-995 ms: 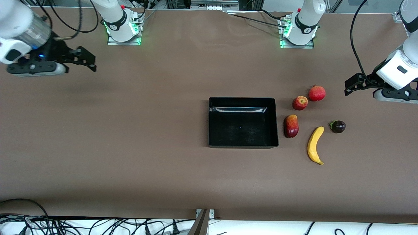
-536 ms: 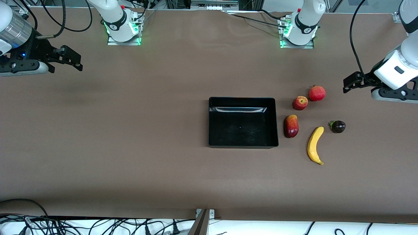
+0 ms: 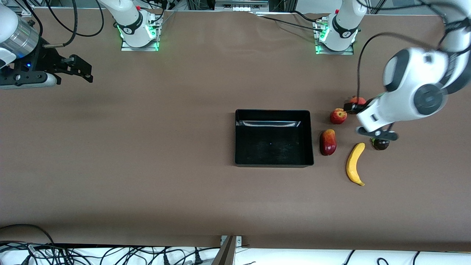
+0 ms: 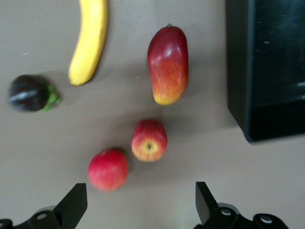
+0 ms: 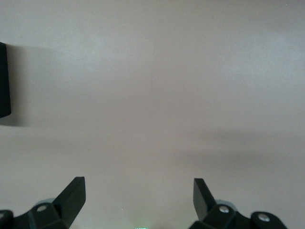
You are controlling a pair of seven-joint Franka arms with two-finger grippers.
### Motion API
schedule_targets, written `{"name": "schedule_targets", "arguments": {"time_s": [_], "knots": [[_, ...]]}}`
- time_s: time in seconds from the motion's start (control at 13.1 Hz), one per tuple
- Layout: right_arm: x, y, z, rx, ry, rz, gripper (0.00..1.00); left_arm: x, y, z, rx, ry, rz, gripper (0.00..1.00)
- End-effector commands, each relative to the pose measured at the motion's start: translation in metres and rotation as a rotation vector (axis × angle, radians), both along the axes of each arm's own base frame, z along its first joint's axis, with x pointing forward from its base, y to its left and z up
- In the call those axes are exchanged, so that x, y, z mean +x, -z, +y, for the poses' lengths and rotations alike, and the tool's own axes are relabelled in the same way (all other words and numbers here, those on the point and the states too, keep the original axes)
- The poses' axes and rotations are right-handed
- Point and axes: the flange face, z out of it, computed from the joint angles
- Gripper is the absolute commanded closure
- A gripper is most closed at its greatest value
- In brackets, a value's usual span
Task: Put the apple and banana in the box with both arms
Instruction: 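Reach the left gripper down and grasp the red apple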
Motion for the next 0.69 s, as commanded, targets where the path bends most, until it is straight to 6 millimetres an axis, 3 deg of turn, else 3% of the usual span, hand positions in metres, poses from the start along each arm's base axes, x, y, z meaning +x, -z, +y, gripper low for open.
{"name": "schedule_targets", "arguments": {"time_s": [0.0,0.15,0.54,0.61], "knots": [[0.006,-0.005,-0.001,-0.018,-0.003,-0.021,0.0,-0.05,0.054,-0.001,0.012,0.041,-0.069,0.0],[0.013,0.005,-0.003,-0.041,-0.003,-0.011,0.0,-0.069,0.096,-0.001,-0.002,0.049,-0.127,0.0],[0.016,-0.002,0.011,-0.041,-0.027,-0.04,0.0,-0.081,0.139,0.002,0.03,0.141,-0.162,0.03],[0.016,-0.002,0.013,-0.041,-0.031,-0.04,0.0,-0.08,0.138,0.002,0.03,0.14,-0.162,0.41]]}}
